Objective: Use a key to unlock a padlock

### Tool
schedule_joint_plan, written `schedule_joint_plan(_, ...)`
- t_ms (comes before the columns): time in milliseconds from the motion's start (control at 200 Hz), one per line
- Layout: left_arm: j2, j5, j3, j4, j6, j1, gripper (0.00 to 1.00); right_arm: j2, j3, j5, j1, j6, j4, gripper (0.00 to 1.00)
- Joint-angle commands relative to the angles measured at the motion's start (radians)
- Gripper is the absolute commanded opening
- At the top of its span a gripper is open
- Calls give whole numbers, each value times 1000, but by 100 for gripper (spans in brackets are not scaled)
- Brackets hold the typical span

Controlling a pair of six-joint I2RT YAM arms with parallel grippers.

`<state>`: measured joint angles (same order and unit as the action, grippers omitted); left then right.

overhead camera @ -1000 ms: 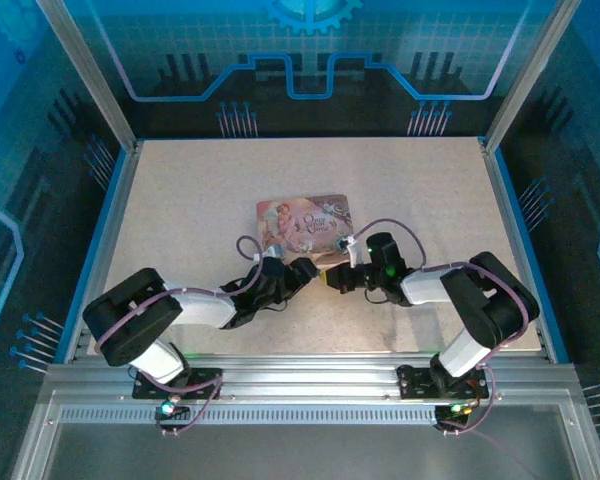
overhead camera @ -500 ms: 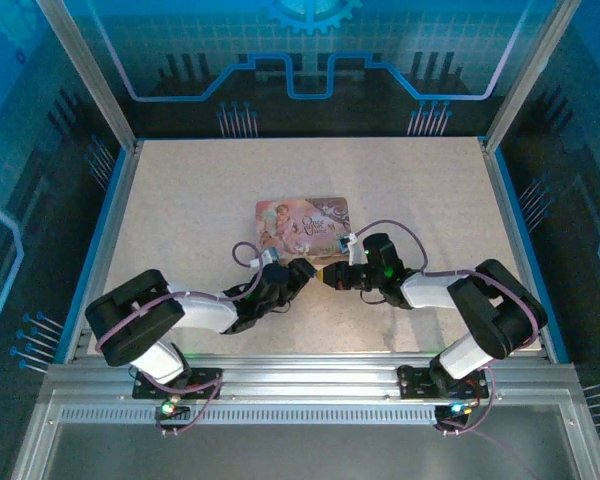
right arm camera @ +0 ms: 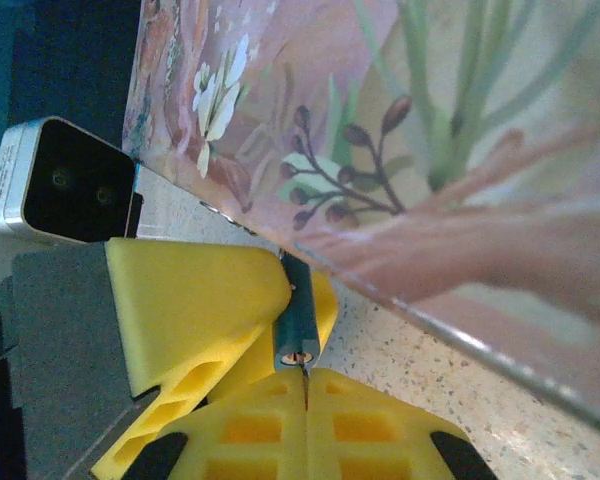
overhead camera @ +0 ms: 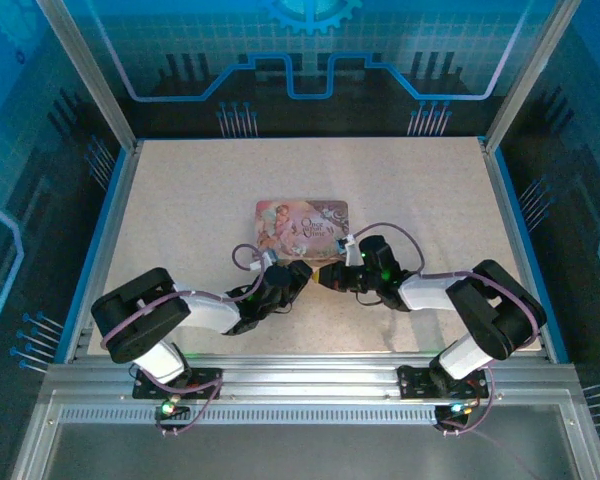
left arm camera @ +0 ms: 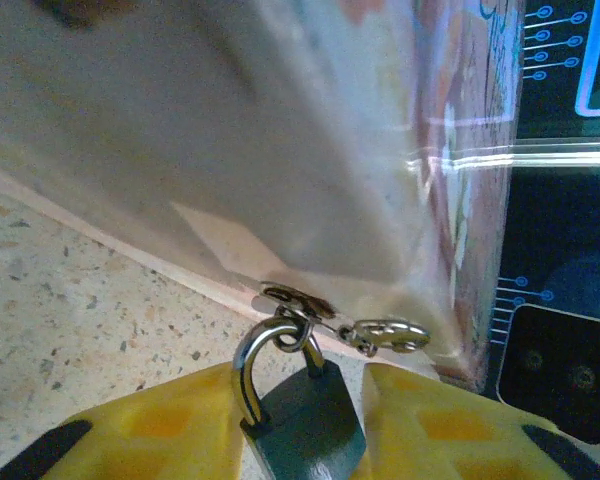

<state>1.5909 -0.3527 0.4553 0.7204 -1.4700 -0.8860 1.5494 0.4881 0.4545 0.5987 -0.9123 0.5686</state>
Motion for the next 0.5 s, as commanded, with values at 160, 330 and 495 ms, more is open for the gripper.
schedule_joint_plan(160,16,-65,-2,58,-40,-10,19,2,-20,-3,35,-78,124,7)
schedule_joint_plan(330,9,-72,-10,59,-44,-13,6,-48,-43,-31,35,-41,110,21)
schedule_joint_plan(495,-1,-74,-13,59,-43,-13,2,-183,-64,-90,35,117,-77,39)
